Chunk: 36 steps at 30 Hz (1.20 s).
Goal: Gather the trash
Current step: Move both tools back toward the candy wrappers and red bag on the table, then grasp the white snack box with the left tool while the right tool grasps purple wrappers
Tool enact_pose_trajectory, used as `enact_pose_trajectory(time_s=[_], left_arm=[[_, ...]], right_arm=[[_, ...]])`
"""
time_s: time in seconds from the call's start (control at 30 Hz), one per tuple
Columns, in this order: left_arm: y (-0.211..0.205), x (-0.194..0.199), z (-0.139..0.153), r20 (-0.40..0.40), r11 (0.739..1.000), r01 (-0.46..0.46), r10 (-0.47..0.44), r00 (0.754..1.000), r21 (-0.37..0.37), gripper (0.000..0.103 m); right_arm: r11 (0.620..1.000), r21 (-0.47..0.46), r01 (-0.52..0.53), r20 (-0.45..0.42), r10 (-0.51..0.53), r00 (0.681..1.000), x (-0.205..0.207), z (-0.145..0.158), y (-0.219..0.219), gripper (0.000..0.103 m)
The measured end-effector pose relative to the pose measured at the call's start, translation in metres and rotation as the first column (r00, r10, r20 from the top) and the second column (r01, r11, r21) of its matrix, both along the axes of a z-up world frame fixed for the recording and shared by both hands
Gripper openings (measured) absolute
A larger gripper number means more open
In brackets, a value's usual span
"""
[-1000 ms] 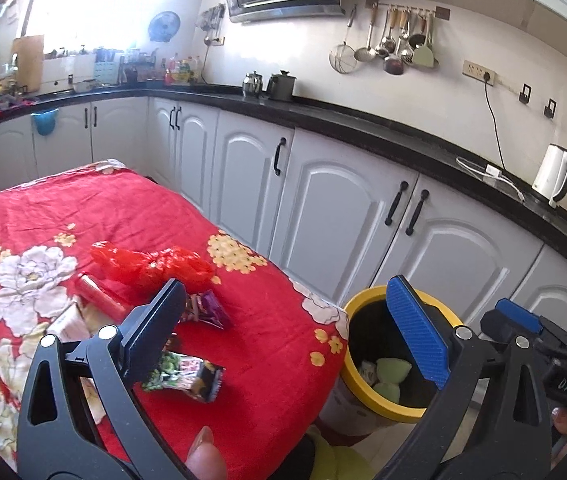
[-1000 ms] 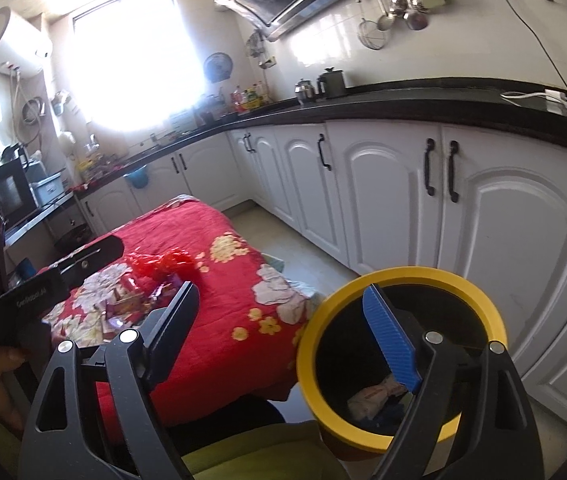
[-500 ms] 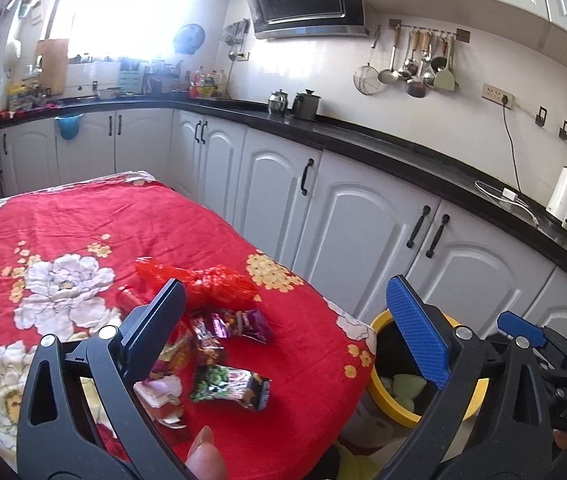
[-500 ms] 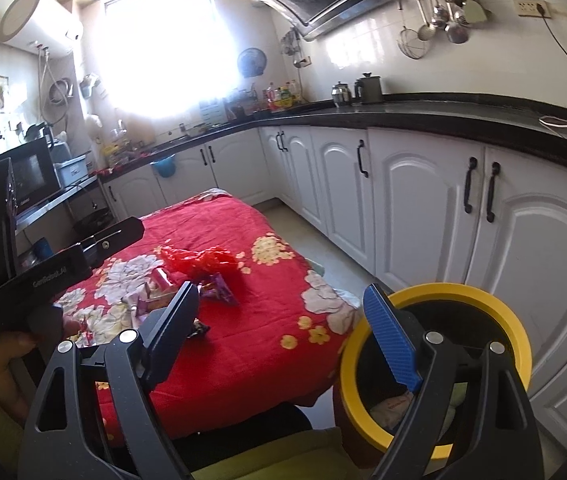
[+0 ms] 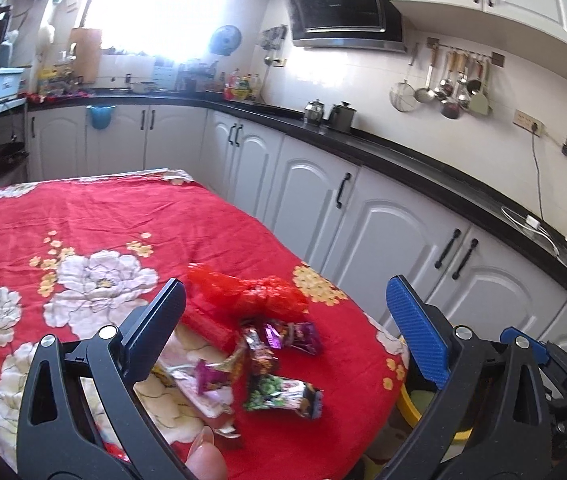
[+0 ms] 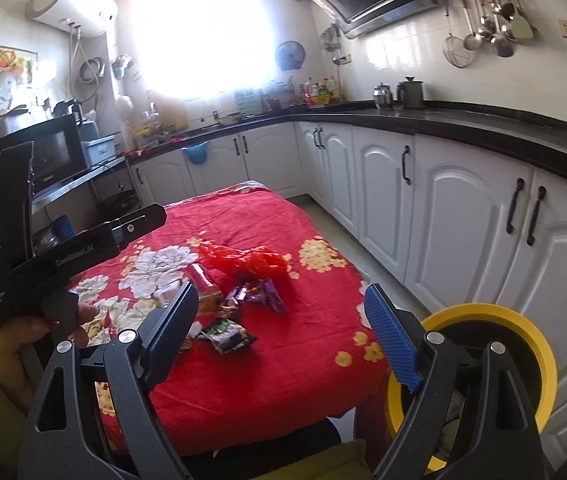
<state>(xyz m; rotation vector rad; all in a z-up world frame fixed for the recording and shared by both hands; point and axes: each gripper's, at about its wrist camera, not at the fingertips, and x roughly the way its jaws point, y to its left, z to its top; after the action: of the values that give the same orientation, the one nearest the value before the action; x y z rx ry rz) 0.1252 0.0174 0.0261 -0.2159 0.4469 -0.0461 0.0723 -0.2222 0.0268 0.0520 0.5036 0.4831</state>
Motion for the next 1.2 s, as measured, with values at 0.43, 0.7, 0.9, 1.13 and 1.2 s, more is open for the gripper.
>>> enact_pose_trajectory(time_s=[0.43, 0.7, 0.9, 1.13, 1.2], left_arm=[[0.057, 0.013, -0.014, -0.086, 0.991, -0.128, 0.124, 0.989, -0.045, 0.092], [0.083, 0.025, -0.037, -0.188, 0.982, -0.180, 0.167, 0.968, -0.056, 0.092], [0.088, 0.032, -0.055, -0.262, 0.979, -0.196, 0.175, 0.949, -0.058, 0.092], [0.090, 0.040, -0.073, -0.322, 0.976, -0.202, 0.165, 0.932, -0.085, 0.080], [0.090, 0.041, -0.077, -0.336, 0.974, -0.206, 0.163, 0.928, -0.098, 0.075]], right_arm=[[0.998, -0.018, -0.055, -0.017, 0.055, 0.998, 0.028, -0.006, 0.031, 0.082], [0.996, -0.050, -0.080, -0.049, 0.078, 0.996, 0.047, -0.021, 0.049, 0.082], [0.993, -0.086, -0.085, -0.095, 0.076, 0.993, 0.068, -0.040, 0.055, 0.082], [0.987, -0.124, -0.105, -0.174, 0.082, 0.981, 0.099, -0.067, 0.065, 0.082], [0.985, -0.133, -0.113, -0.196, 0.086, 0.977, 0.109, -0.075, 0.069, 0.081]])
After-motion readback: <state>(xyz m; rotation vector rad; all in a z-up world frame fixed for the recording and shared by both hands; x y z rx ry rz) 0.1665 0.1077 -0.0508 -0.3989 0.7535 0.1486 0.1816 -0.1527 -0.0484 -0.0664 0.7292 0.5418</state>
